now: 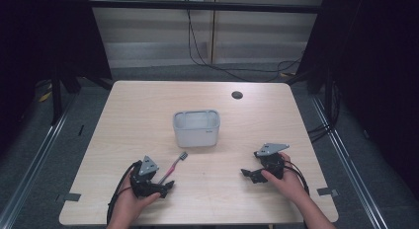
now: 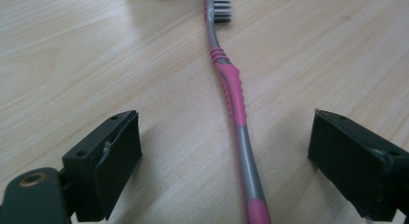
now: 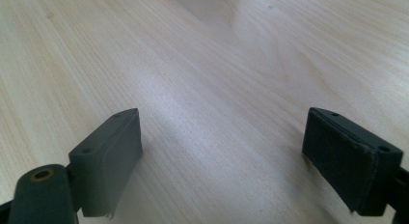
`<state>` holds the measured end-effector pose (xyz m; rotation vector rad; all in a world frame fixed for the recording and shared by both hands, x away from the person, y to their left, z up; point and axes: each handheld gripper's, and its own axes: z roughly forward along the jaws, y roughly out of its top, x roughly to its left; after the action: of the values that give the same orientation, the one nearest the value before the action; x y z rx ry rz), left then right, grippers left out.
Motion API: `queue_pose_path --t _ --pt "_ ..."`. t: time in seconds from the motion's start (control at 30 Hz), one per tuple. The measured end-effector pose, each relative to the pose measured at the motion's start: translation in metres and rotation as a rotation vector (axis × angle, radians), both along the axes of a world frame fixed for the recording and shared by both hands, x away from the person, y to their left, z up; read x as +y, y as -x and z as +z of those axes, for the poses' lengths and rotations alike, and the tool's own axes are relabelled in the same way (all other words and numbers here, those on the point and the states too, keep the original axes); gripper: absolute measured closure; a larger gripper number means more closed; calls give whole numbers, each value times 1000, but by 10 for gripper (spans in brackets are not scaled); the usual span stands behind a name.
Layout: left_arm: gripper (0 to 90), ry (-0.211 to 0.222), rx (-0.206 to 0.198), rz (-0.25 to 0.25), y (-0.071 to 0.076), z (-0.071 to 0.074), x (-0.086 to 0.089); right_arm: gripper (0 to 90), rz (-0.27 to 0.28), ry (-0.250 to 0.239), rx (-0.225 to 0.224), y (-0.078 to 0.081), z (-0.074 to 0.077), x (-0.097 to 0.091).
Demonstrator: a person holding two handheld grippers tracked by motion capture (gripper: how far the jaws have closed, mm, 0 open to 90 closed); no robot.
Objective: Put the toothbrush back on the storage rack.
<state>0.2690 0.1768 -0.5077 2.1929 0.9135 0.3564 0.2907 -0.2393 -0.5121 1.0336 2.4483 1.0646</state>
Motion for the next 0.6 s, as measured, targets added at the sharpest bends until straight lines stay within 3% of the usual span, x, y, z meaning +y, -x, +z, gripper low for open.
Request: queue_pose_path --t 0.27,0.43,0.6 --pt "164 -89 86 23 -3 11 -6 133 0 0 0 0 0 0" --pt "208 -91 176 39 -9 19 -8 133 -1 0 0 0 0 0" --pt "252 -133 250 42 -16 26 -6 133 0 0 0 0 0 0"
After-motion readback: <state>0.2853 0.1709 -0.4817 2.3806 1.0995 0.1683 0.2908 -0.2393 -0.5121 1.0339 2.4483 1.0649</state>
